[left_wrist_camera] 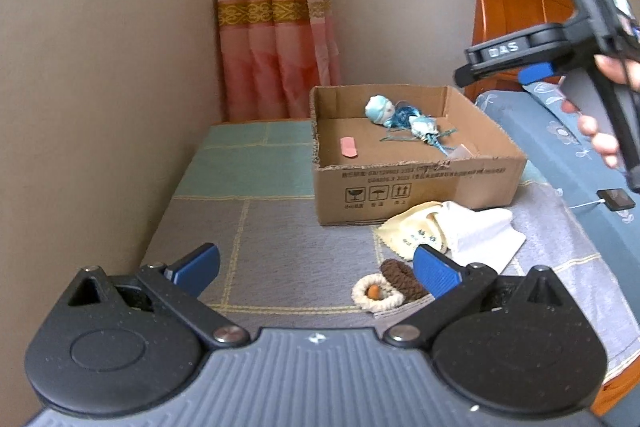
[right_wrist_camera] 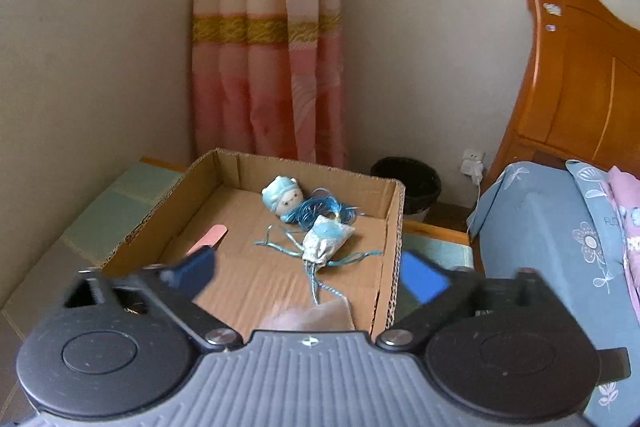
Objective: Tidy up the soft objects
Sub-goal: 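Lower the grey sachet into the box and open the right gripper, then move both tools back over the remaining items on the blanket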
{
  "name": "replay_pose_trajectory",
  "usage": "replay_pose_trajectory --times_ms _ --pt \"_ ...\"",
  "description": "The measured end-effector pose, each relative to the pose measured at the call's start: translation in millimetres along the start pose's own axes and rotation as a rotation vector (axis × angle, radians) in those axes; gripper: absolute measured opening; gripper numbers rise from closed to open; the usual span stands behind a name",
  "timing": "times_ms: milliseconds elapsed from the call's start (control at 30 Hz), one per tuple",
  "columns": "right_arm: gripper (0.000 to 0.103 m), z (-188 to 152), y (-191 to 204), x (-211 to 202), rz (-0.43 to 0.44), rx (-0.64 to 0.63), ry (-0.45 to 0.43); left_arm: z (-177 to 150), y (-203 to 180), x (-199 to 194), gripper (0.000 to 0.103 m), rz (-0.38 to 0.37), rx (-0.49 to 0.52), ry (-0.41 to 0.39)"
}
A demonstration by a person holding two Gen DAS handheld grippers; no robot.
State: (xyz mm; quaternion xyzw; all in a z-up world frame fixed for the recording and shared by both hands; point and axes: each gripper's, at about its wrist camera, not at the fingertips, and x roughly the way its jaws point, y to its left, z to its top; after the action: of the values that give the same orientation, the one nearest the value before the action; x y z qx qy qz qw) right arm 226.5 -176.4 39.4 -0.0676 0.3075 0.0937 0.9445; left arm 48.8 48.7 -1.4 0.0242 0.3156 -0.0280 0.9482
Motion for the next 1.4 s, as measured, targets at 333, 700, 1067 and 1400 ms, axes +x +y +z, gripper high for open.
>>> replay_pose_trajectory --times_ms 333,700,1067,1400 --pt "0.103 -37 6 -31 -0.011 0.028 0.054 -6 2 -1 0.102 -0.021 -0.006 0.017" --pt "0.103 -97 30 -62 -0.012 0.010 0.058 -16 -3 -3 0.102 -0.053 0.008 0.032" --pt "0.103 -139 42 -63 -0.042 -0.029 0.119 -27 -14 7 0.102 -0.095 0.038 0.047" --pt "0.103 -152 26 -54 -0.061 -0.004 0.148 -34 -40 32 0.102 -0.124 0.104 0.172"
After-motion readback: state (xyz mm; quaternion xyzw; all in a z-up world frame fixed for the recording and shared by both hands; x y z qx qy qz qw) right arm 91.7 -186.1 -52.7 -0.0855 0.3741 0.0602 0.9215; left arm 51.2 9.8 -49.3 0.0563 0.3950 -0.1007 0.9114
